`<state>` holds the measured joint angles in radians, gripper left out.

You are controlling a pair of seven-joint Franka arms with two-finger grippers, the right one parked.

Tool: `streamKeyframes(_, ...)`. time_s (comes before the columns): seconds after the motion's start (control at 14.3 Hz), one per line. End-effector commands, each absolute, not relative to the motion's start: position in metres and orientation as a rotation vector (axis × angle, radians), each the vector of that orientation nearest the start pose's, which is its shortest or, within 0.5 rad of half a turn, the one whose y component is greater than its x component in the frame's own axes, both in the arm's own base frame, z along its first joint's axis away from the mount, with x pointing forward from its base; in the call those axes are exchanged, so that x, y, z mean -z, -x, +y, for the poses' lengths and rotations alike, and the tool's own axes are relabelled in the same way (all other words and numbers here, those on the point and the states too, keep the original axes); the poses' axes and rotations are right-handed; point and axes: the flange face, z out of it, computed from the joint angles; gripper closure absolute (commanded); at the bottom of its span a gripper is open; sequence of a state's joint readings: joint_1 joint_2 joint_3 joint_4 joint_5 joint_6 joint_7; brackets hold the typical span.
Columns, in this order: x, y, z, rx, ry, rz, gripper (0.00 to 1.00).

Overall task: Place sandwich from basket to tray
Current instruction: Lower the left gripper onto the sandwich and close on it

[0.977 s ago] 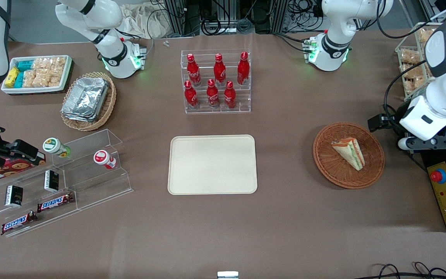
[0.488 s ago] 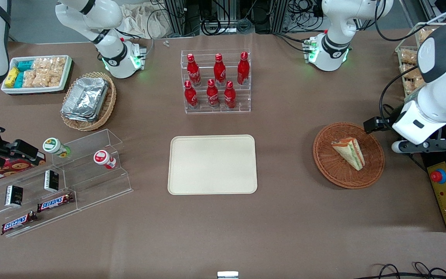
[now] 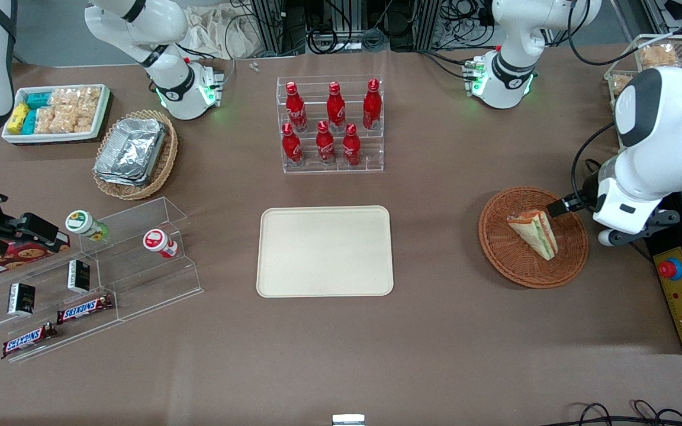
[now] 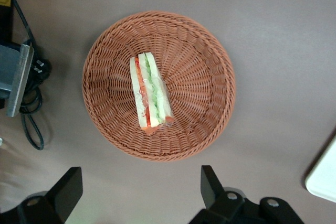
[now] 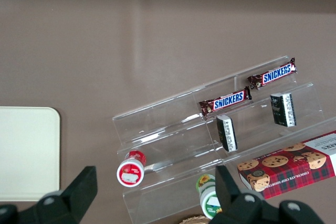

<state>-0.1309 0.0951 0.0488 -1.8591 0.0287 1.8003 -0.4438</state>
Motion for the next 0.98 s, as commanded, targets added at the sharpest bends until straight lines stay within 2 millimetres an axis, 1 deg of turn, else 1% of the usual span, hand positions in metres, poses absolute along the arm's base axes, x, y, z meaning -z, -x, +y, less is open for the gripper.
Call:
streamKeyframes(0.0,-0.421,-0.553,-0.024,-0.156,2.998,-0.618,0.0)
streamKeyframes(0.07,-0.407,-0.548,-0.021,-0.146,2.992,-0.68,0.0)
streamKeyframes(0.14,-0.388,-0.542,-0.018,-0.16,2.957,-0.775,0.0)
streamKeyframes(0.21,-0.372,-0.536,-0.018,-0.14,2.945,-0.832,0.0)
streamKeyframes(0.35,-0.346,-0.527,-0.019,-0.132,2.922,-0.906,0.0)
streamKeyframes(0.42,-0.335,-0.526,-0.018,-0.147,2.904,-0.94,0.0)
streamKeyframes(0.77,-0.298,-0.523,-0.017,-0.209,2.856,-1.002,0.0)
streamKeyframes(0.91,-0.296,-0.525,-0.011,-0.193,2.855,-1.023,0.0)
